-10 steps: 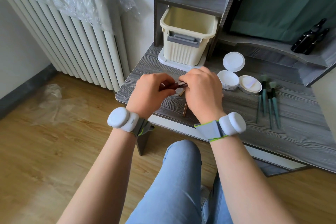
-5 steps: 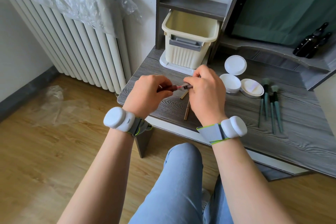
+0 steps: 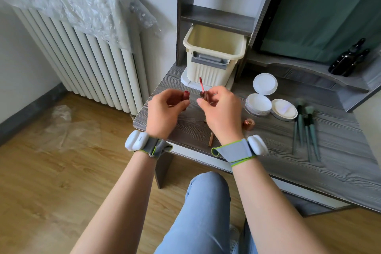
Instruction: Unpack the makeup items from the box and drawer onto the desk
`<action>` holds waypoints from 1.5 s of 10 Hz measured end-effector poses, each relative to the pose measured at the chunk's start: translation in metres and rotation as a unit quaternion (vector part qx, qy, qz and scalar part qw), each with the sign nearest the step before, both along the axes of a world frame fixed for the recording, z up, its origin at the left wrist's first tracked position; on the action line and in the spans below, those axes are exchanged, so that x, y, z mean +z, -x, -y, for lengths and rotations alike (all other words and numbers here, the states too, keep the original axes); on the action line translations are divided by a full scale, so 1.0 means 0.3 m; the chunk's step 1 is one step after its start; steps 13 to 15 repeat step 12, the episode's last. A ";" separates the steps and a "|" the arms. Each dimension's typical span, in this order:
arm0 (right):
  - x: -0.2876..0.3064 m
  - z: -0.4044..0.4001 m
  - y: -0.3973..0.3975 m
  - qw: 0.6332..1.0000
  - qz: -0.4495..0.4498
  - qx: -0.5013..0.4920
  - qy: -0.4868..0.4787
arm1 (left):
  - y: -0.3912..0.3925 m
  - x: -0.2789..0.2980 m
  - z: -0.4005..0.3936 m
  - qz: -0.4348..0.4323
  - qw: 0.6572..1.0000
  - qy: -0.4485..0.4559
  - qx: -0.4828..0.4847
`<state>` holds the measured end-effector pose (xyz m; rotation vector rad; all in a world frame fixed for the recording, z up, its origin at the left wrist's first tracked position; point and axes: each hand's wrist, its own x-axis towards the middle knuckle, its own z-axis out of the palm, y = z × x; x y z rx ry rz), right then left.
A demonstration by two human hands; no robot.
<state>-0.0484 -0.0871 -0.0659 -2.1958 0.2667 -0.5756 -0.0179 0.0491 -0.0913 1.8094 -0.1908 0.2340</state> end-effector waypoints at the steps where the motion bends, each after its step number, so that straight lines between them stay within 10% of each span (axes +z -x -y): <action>1: -0.032 -0.023 -0.018 1.000 -0.005 0.001 0.007 | -0.021 -0.019 0.010 -0.001 1.000 0.015 0.002; 15: -0.037 -0.018 -0.048 0.996 -0.084 -0.015 -0.018 | -0.040 -0.054 0.024 -0.013 1.000 0.020 0.010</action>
